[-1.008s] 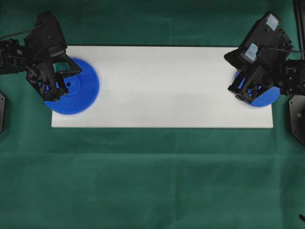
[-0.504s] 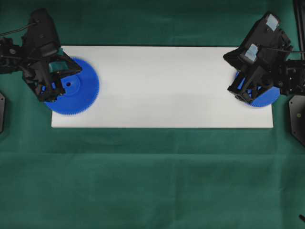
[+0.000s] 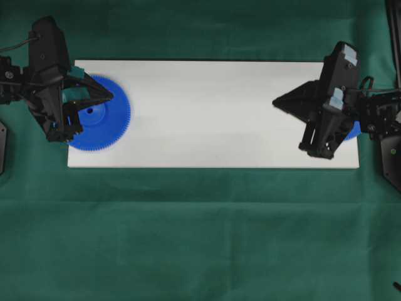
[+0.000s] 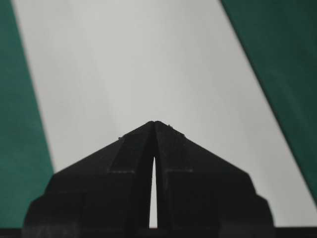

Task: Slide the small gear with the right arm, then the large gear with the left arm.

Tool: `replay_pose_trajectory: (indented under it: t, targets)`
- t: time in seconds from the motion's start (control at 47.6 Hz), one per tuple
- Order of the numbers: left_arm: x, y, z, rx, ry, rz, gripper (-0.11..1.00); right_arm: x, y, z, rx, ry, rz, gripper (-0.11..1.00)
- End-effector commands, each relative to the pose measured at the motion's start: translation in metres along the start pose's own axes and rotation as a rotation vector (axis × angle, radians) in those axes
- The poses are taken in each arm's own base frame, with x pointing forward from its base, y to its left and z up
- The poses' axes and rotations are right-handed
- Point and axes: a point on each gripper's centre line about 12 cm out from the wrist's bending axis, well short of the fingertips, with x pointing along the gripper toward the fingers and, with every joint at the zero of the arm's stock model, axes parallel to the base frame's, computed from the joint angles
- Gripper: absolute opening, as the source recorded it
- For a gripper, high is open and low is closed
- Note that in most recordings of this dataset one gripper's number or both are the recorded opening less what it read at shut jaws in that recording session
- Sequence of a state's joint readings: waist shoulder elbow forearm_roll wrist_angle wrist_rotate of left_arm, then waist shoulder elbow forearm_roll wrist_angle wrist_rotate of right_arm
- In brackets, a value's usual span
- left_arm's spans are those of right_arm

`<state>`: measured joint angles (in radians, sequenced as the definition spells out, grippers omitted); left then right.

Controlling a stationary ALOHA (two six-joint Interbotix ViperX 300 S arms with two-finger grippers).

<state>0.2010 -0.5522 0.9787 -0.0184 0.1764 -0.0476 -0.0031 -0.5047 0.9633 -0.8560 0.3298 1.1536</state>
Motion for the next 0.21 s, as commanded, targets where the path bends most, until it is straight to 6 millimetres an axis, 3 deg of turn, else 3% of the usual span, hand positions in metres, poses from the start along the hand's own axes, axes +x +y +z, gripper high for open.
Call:
replay_pose_trajectory:
  t: [0.0, 0.189]
  targets:
    - [-0.003, -0.007, 0.008, 0.038, -0.053, -0.022, 0.0, -0.001, 0.006, 0.003, -0.008, -0.026, 0.048, 0.5]
    - [-0.01, -0.017, 0.013, 0.118, -0.14, -0.055, 0.0, 0.0, 0.011, -0.002, -0.026, -0.036, 0.103, 0.5]
